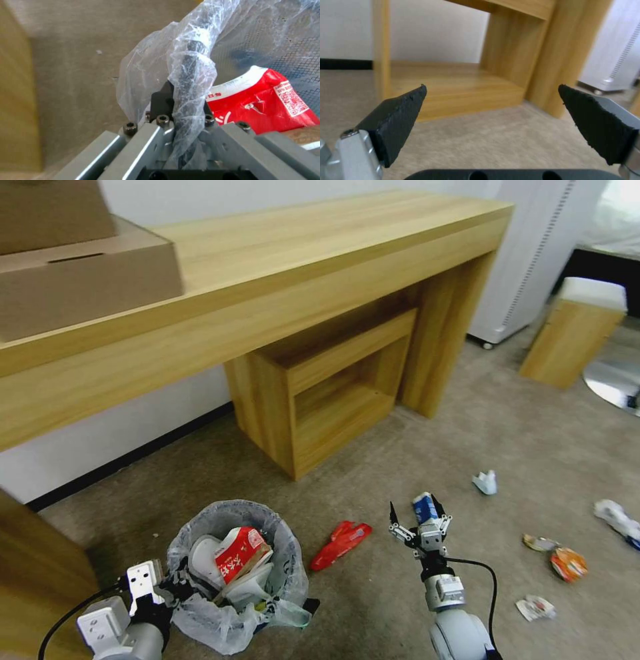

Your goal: Pick up the trash bin and place the garbage on the floor into it.

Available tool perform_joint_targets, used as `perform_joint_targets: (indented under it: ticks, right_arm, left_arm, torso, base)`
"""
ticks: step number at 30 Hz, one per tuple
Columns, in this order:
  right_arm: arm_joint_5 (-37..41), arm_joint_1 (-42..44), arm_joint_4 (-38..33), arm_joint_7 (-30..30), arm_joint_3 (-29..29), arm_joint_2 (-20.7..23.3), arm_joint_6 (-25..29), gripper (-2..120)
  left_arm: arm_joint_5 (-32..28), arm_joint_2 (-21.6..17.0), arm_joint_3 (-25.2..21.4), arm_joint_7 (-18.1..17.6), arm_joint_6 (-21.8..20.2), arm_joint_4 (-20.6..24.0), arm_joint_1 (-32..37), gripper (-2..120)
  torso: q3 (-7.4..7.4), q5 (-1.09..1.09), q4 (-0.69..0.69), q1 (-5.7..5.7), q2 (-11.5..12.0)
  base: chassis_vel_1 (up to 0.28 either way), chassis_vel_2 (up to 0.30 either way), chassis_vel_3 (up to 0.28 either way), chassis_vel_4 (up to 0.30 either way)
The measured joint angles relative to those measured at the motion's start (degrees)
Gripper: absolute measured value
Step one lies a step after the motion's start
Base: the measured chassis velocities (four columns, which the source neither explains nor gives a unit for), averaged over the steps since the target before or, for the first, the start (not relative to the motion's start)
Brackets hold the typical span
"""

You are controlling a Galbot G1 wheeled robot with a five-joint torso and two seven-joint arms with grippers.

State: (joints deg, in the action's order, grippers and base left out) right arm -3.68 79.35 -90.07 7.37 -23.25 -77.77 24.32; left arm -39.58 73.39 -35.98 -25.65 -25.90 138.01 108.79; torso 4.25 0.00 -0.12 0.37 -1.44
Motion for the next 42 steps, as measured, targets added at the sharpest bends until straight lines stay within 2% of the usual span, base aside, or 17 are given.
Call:
perform_joint_targets:
  ticks: [15, 25, 42]
  right_arm:
    - [1.60, 0.09, -1.09, 1.27, 0.17, 0.33, 0.17, 100]
    - [0.47, -0.04, -1.83, 7.43, 1.72, 1.82, -1.44, 100]
    - [1.28, 0.50, -2.17, 2.75, -1.03, 1.32, 1.49, 100]
  left_arm:
    - [1.19, 0.75, 0.66, -0.71, 0.06, 0.25, 0.73, 0]
    - [1.37, -0.20, 1.21, -1.06, -0.16, 0.03, 0.97, 0]
    - [1.92, -0.26, 3.17, -1.07, 0.28, -0.29, 0.87, 0]
  torso:
    - [0.00, 0.00, -0.01, 0.00, 0.00]
    - [0.00, 0.00, 0.00, 0.00, 0.00]
    - [0.00, 0.00, 0.00, 0.00, 0.00]
  base:
    - [0.066, 0.071, 0.070, 0.062]
    - [0.000, 0.000, 0.000, 0.000]
    - [0.000, 0.000, 0.000, 0.000]
